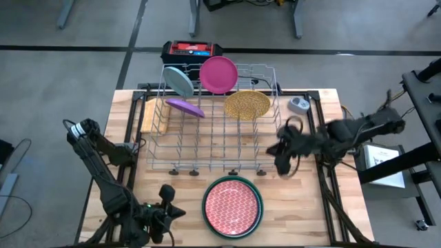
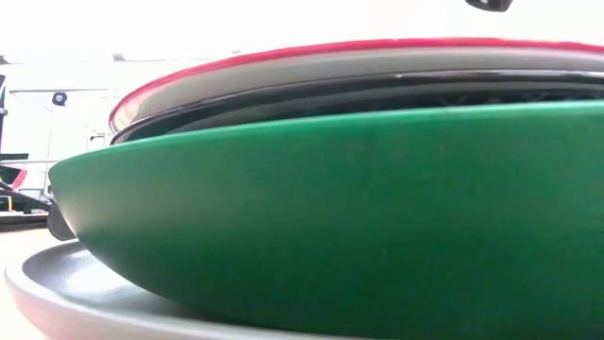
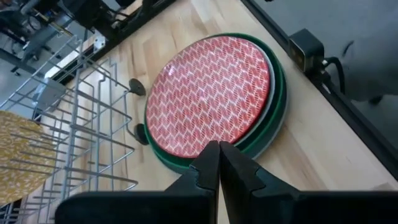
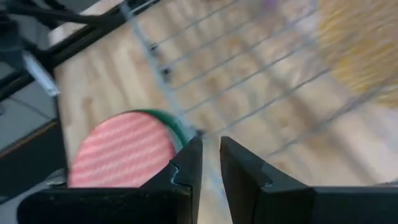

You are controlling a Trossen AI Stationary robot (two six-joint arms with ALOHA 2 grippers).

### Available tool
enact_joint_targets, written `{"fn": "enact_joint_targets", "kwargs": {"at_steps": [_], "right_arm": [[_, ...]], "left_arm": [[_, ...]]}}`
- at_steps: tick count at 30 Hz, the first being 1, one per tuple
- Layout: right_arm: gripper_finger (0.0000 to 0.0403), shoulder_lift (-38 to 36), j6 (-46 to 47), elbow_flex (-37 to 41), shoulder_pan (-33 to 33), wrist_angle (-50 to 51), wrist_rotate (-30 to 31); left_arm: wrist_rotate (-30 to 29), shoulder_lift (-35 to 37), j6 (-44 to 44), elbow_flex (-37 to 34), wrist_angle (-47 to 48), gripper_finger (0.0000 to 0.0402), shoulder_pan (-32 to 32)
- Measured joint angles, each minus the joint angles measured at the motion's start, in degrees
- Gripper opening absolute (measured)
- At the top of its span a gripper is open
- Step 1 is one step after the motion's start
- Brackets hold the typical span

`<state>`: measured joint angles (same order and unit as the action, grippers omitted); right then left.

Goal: Sort dishes
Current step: Put the red plate into the dishwasher rack

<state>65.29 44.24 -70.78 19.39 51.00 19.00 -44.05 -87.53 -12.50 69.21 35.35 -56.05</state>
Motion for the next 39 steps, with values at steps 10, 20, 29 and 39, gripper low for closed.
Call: {"fn": "enact_joint_targets", "kwargs": {"at_steps": [10, 20, 29, 39], "right_arm": [[0.0064, 8.0, 17.7, 3.6, 15.2, -5.4, 5.0], [0.0089, 19.6, 32.1, 3.6, 19.8, -5.6, 3.8], [0.0132, 28.6, 35.4, 3.6, 19.7, -11.1, -0.9], [0.0176, 32.1, 35.4, 3.6, 19.2, -12.8, -0.2]], "left_arm": [[1.3, -6.8, 0.0, 0.0, -4.3, 0.0, 0.7], [1.1, -16.6, 5.4, 0.0, -15.3, 0.0, 3.6], [1.2, -17.6, 7.2, 0.4, -15.8, 0.0, 4.5], [8.1, -18.2, 11.4, 0.4, -18.4, 0.0, 9.7]]}}
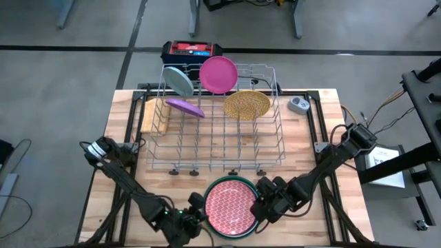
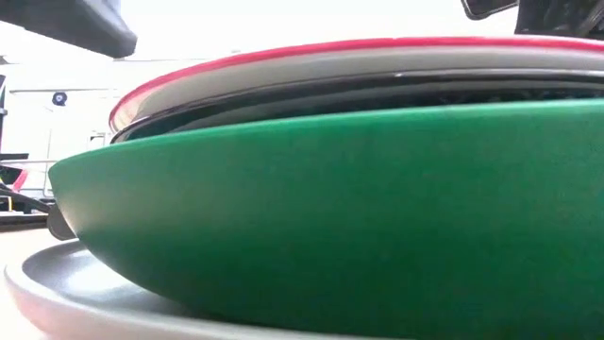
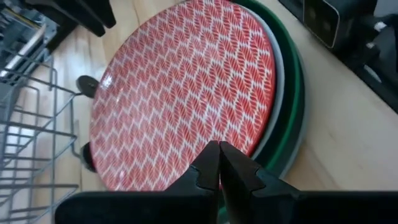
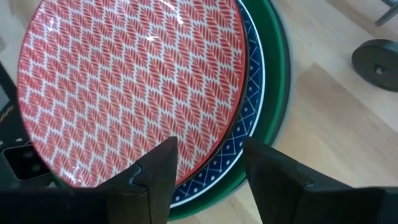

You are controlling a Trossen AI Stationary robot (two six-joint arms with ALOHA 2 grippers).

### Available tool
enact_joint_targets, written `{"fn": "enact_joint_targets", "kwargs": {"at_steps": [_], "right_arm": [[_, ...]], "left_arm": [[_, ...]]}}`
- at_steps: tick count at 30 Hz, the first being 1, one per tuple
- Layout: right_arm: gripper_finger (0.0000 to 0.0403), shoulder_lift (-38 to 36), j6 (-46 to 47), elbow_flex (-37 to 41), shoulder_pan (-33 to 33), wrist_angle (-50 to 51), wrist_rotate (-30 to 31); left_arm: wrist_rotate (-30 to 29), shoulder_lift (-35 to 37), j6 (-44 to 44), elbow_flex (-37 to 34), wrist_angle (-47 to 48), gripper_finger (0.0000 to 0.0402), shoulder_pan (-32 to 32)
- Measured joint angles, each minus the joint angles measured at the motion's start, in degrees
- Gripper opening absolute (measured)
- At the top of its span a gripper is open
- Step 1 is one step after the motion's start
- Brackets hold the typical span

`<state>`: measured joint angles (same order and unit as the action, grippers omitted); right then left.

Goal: Sort dishes
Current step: Put the red plate into the dishwasher rack

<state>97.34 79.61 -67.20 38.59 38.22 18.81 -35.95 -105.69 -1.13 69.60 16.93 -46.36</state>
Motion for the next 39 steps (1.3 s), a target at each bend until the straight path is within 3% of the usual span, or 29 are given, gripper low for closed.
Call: {"fn": "enact_joint_targets", "kwargs": {"at_steps": [15, 24, 34, 39], "right_arm": [[0.0181, 2.4, 0.0, 0.3, -0.3, -1.4, 3.3], [0.0181, 2.4, 0.2, 1.3, -0.8, -2.3, 3.8], [0.0169, 2.4, -2.1, 9.0, -1.2, -21.6, 6.1], [0.0135, 2.3, -1.4, 10.9, -1.2, -24.1, 7.4]], "left_arm": [[0.5, -6.8, 2.0, 0.1, -4.1, 0.0, 2.6], [3.0, -7.2, 1.9, 0.1, -5.4, 0.0, 4.1], [3.5, -7.9, 2.1, 0.1, -6.5, 0.0, 5.3], [3.2, -8.6, 2.4, 0.1, -8.0, 0.0, 5.4]]}}
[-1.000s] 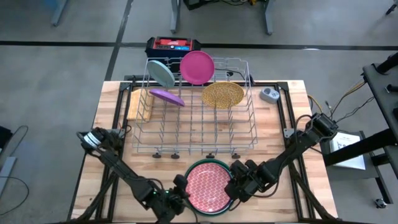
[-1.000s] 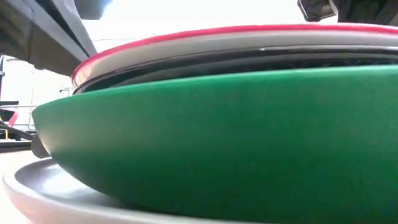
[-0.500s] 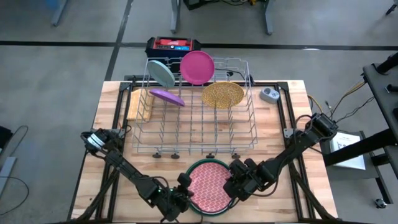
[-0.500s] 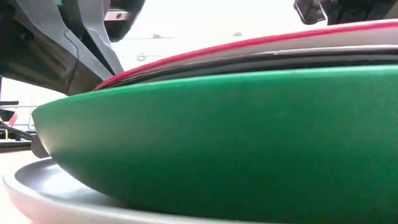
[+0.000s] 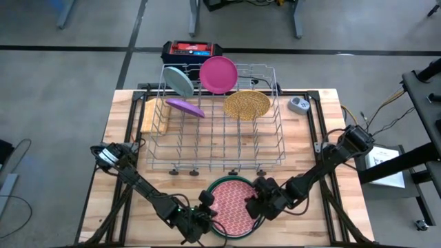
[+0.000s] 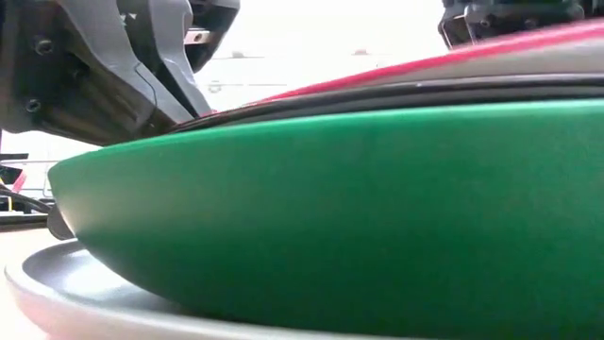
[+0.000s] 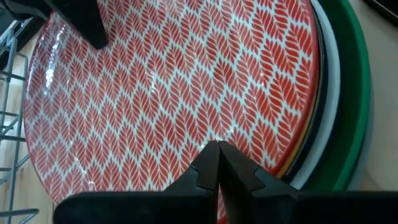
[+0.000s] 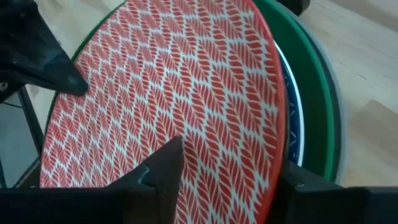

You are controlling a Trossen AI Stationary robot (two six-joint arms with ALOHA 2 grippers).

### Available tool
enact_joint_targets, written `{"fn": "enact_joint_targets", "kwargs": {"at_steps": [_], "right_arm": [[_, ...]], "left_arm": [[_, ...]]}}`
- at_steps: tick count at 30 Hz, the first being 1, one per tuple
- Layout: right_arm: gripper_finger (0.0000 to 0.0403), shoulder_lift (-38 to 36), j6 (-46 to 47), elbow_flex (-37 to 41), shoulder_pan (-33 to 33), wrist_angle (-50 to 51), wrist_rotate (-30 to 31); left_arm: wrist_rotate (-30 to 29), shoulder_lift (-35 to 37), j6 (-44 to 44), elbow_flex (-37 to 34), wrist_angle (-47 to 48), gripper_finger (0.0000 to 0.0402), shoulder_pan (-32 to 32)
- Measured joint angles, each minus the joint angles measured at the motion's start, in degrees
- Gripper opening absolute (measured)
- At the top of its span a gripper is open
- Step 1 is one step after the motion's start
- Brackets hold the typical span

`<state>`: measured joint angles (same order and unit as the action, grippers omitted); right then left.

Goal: Sort dishes
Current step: Put the red plate into the dishwasher rack

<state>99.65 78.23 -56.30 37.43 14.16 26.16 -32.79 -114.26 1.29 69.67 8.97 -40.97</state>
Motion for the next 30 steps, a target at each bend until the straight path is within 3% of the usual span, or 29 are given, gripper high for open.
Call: {"fn": "enact_joint_targets", "kwargs": {"at_steps": [9, 30], "right_arm": [[0.0015, -0.6, 0.3, 0.0, 0.1, -1.5, 6.0], [0.0001, -3.9, -15.9, -5.8, 0.2, 0.9, 9.6]], "left_arm": [[0.7, 0.9, 0.7, -0.1, 0.2, 0.0, 0.0], [-1.2, 8.6, 2.8, -0.2, 1.6, 0.0, -2.1]]}}
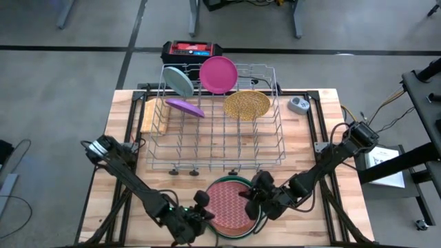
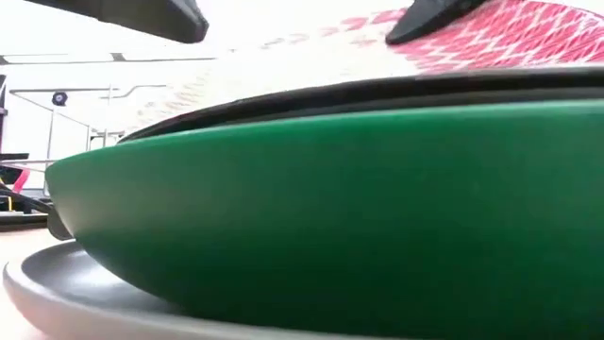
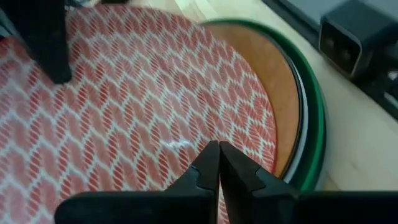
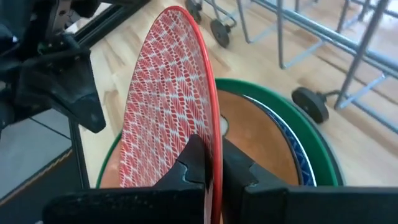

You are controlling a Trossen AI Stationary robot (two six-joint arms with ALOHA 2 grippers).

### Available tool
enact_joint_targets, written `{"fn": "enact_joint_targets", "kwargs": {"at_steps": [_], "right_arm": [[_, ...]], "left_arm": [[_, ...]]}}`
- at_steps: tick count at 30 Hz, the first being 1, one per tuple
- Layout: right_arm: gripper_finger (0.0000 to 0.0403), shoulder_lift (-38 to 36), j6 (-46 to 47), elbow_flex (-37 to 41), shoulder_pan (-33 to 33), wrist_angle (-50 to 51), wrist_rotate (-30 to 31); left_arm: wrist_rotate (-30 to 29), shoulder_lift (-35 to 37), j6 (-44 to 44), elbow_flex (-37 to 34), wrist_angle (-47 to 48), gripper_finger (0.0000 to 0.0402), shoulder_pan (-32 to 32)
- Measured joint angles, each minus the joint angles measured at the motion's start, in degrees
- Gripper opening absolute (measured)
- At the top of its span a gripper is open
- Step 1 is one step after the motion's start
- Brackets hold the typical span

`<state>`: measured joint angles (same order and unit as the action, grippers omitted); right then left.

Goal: Sort dishes
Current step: Put the red plate into the dishwasher rack

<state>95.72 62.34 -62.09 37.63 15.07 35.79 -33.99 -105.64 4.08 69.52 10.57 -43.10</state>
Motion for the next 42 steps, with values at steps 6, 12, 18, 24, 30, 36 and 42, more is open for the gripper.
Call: {"fn": "enact_joint_targets", "kwargs": {"at_steps": [6, 12, 18, 24, 30, 36, 42], "right_arm": [[0.0001, 0.0, -5.8, -2.8, 0.0, 0.5, 0.9], [0.0001, 0.0, -9.3, -6.5, 0.1, 4.1, 1.3], [0.0001, -0.4, -9.6, -9.3, 0.2, 8.3, 2.9], [0.0, -0.4, -13.2, -11.6, 0.3, 9.1, 3.2], [0.0, -0.5, -17.2, -15.0, 0.5, 11.0, 3.3], [0.0, -1.1, -18.5, -20.5, 0.6, 19.2, 4.8], [0.0, -4.3, -25.3, -24.9, 0.7, 22.1, 6.4]], "left_arm": [[-0.1, 2.7, 1.1, 0.0, 0.8, 0.0, -0.9], [-0.1, 6.9, 3.0, 0.1, 0.9, 0.0, -2.8], [-0.1, 10.2, 4.0, 0.1, 1.5, 0.0, -3.7], [-0.1, 11.6, 4.7, 0.1, 2.6, 0.0, -4.2], [-0.1, 13.3, 6.1, 0.1, 3.1, 0.0, -6.0], [-0.1, 17.4, 6.4, 0.1, 6.2, 0.0, -8.8], [-0.7, 20.9, 3.7, 0.1, 11.1, 0.0, -11.5]]}}
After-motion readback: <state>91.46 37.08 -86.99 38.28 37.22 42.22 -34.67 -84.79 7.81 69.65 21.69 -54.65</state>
